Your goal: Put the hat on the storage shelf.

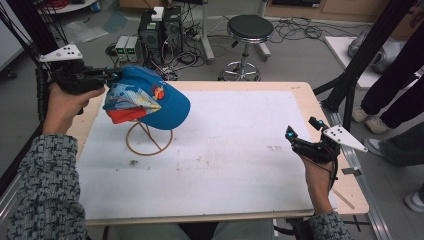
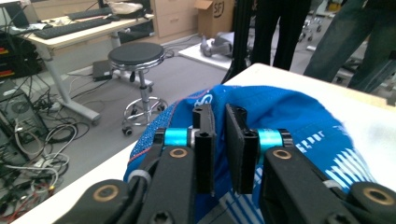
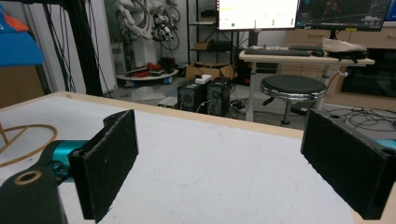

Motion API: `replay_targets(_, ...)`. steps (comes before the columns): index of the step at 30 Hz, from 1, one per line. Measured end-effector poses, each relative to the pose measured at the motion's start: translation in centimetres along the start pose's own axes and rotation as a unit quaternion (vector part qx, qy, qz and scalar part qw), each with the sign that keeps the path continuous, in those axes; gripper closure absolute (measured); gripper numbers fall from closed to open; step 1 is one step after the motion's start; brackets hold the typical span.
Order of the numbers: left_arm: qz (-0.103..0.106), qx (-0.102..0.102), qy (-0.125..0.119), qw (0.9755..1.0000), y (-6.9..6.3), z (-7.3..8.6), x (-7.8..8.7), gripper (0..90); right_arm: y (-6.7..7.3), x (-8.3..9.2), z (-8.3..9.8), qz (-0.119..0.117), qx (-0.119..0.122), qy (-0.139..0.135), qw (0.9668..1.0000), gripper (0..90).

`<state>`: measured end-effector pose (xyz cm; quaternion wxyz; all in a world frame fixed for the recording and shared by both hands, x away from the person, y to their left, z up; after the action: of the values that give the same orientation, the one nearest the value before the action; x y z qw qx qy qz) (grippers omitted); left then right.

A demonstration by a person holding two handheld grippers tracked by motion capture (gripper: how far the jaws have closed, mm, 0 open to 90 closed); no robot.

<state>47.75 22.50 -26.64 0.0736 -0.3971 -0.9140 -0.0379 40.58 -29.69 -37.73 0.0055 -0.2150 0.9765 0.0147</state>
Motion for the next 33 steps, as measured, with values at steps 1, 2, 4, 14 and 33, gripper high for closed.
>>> replay_targets(1,0.0,0.0,0.0,1.0,0.0,0.0,0.0,80.2,0.0,0.0,0.0,0.0,-0.002,0.001,1.0,10.2)
replay_targets(2,0.0,0.002,-0.001,1.0,0.0,0.0,0.0,80.0,0.0,0.0,0.0,0.0,-0.001,0.0,1.0,10.2)
replay_targets(4,0.001,0.002,0.0,1.0,0.0,0.1,0.0,78.5,0.0,0.0,0.0,0.0,-0.001,0.001,1.0,10.2)
replay_targets(14,-0.002,0.009,-0.025,0.9996,0.1,-0.3,1.2,68.8,0.1,-0.1,0.0,0.0,0.0,0.0,1.0,10.2)
replay_targets(33,-0.046,-0.008,-0.057,0.9972,-1.1,-0.4,5.0,56.2,0.1,-0.5,-0.1,-0.003,-0.001,-0.001,1.0,10.2)
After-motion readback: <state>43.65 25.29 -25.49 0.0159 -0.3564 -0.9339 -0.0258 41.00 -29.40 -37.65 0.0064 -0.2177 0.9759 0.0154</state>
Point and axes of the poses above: each handheld gripper's, and its own axes: x roughly backward along the jaws, z roughly out of its underside, y roughly to its left, the point moved 10 cm from there along -x, roughly forward along the jaws, and after that the axes turned 6 degrees about -y, right-handed, at the moved point
